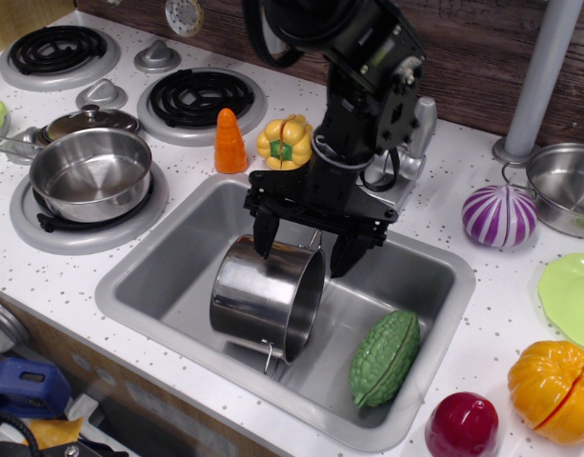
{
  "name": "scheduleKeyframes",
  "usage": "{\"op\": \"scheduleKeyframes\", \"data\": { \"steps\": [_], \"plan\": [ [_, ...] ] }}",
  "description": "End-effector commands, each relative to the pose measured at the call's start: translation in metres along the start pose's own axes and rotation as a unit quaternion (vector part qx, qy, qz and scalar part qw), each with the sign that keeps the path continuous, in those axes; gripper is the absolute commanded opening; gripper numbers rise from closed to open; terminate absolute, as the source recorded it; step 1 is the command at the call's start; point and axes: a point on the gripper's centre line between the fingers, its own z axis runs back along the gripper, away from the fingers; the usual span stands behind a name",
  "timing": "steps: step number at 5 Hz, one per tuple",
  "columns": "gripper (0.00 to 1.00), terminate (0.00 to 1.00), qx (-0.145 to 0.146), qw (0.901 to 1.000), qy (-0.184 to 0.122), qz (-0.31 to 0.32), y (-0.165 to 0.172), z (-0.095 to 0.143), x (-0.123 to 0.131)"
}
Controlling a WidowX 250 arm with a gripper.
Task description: Flip pot upright in sink
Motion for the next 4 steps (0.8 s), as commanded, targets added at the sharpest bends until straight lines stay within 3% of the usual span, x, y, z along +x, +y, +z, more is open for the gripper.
{"op": "scheduleKeyframes", "data": {
  "steps": [1, 2, 4],
  "plan": [
    [1.0, 0.0, 0.062, 0.9955, -0.07, -0.013, -0.003, -0.01, 0.008],
    [1.0, 0.0, 0.098, 0.9914, -0.083, -0.025, -0.002, -0.02, 0.01],
    [1.0, 0.0, 0.18, 0.9801, -0.028, -0.08, 0.003, -0.026, 0.012]
  ]
}}
